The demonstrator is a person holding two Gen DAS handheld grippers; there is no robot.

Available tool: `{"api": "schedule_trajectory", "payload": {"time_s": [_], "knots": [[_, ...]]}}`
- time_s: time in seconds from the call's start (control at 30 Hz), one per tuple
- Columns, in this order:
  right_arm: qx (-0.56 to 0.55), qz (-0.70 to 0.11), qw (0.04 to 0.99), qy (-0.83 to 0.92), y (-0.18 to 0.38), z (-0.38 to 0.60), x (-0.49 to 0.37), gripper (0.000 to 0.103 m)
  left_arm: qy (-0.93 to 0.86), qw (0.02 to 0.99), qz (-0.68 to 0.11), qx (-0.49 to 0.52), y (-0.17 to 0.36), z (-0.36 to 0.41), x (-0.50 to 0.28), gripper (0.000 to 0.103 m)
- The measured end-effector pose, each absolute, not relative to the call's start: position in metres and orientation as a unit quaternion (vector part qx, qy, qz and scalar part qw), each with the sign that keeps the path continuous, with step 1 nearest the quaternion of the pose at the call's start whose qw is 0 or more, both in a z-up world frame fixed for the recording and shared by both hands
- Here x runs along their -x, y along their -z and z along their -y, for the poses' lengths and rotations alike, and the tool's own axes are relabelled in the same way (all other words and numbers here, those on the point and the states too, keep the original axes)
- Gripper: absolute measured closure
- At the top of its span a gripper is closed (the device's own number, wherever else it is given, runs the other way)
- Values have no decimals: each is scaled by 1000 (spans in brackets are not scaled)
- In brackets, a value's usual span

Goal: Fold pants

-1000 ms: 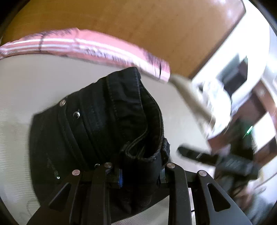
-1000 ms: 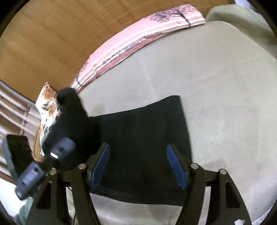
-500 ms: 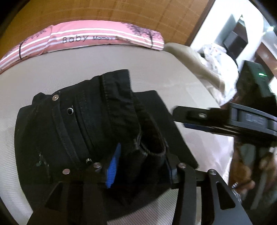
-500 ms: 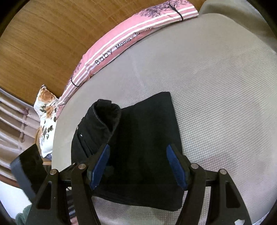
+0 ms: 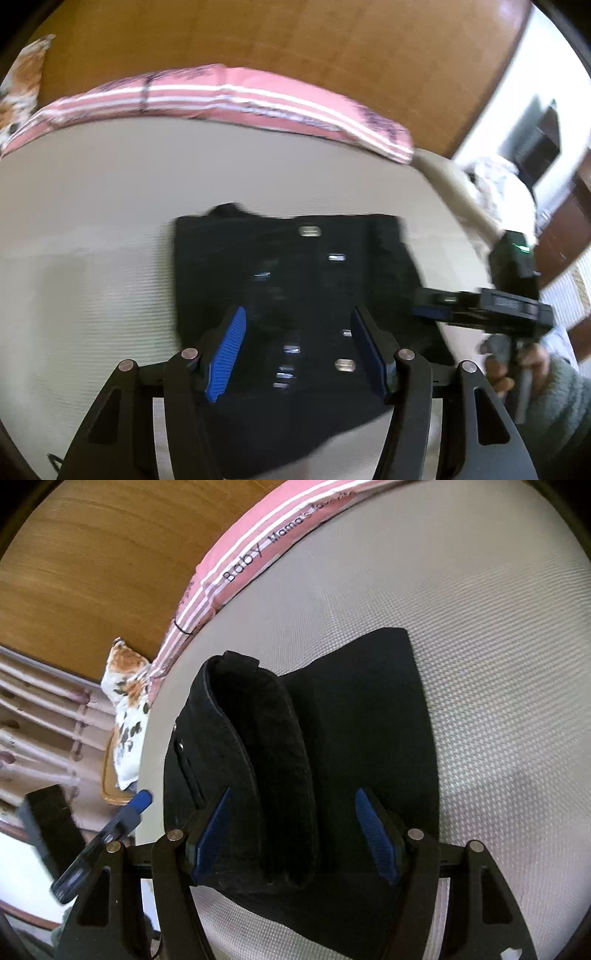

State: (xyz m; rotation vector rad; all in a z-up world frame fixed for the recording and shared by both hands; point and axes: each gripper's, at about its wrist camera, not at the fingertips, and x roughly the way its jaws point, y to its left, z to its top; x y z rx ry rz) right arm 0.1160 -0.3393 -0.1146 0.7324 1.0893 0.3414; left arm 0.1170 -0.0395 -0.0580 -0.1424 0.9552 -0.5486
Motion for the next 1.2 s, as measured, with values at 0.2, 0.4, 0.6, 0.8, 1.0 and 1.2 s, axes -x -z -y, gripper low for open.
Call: {"api": "schedule_trajectory", "payload": {"time_s": [0.2, 0.4, 0.6, 0.8, 1.0, 1.2], "knots": [[-321, -500, 783, -182, 117, 336, -133, 38, 260, 842, -470, 54, 80, 42, -125, 43], [-295, -496, 789, -210, 117, 323, -147, 45, 268, 831, -485, 33, 100, 61, -125, 43], [-297, -503, 780, -226, 123, 311, -155, 62, 269, 833, -483, 25, 103, 62, -125, 43], [-309, -489, 789, -210, 102, 303, -145, 90, 276, 828, -486, 55, 98, 54, -127, 43], [-300, -478, 802, -192, 65, 296, -133, 93, 267, 845, -458, 68, 79, 43, -123, 43], [-310, -456, 818, -164, 50, 324, -122, 94, 272, 852, -442, 71, 66, 42, -120, 43]]}}
